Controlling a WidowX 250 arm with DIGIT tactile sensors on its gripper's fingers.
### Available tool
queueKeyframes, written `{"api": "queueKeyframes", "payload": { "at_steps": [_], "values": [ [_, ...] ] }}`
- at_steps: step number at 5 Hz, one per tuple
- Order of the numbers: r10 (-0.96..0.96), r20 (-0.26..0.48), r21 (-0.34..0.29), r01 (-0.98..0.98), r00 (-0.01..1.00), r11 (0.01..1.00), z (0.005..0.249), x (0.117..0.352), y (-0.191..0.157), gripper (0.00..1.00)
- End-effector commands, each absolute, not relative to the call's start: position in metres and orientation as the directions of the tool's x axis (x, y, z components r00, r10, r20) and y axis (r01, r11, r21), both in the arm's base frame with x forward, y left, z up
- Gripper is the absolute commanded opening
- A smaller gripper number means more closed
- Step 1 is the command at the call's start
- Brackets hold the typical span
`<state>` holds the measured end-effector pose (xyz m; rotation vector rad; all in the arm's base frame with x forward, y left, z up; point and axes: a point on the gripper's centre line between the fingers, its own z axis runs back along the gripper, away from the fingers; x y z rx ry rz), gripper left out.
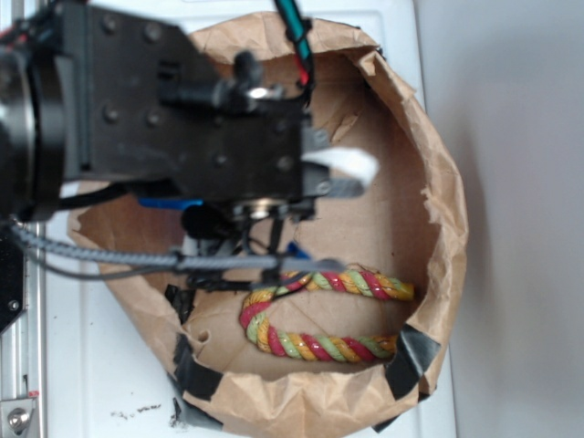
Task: Grab the blue bottle.
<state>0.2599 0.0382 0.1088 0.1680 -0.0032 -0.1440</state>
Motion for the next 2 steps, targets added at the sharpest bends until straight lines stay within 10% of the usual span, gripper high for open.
{"api": "queueKeyframes", "payload": {
  "at_steps": [1, 2],
  "values": [
    [-0.070, 0.113, 0.126, 0.056, 0.991, 0.991, 0.201, 0.275, 0.027, 0.00],
    [-0.069, 0.150, 0.107, 0.053, 0.986, 0.993, 0.211, 0.270, 0.028, 0.00]
  ]
}}
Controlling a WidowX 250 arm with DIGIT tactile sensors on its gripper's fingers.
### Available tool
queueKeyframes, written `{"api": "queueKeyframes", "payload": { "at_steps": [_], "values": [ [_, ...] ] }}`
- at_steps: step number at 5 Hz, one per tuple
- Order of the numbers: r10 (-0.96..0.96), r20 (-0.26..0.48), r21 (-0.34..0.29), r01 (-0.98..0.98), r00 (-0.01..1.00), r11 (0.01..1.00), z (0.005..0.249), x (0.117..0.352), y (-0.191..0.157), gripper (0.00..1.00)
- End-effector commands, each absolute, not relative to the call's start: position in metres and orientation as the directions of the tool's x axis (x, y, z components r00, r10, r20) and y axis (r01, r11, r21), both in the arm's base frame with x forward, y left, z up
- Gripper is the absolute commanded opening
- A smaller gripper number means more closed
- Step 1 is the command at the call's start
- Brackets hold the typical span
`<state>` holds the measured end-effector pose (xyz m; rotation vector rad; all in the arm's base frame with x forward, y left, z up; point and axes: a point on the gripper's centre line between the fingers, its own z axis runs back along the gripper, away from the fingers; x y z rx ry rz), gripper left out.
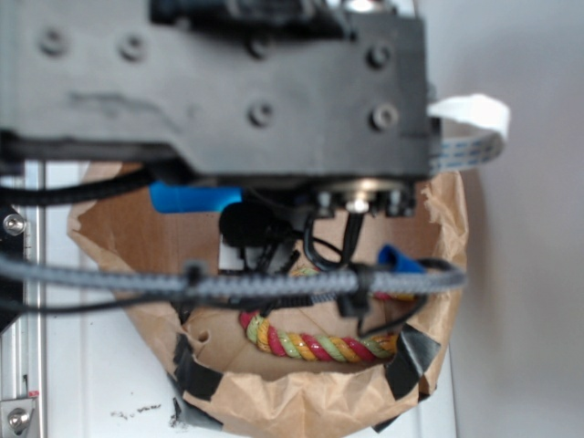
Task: Grab the blue bottle.
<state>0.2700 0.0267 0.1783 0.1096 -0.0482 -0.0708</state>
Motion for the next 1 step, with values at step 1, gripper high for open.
{"api": "queueKeyframes", "payload": {
  "at_steps": [1],
  "values": [
    [-0.060, 0.169, 0.132, 0.038, 0.984, 0.990, 0.2096, 0.2675, 0.0258, 0.00]
  ]
}}
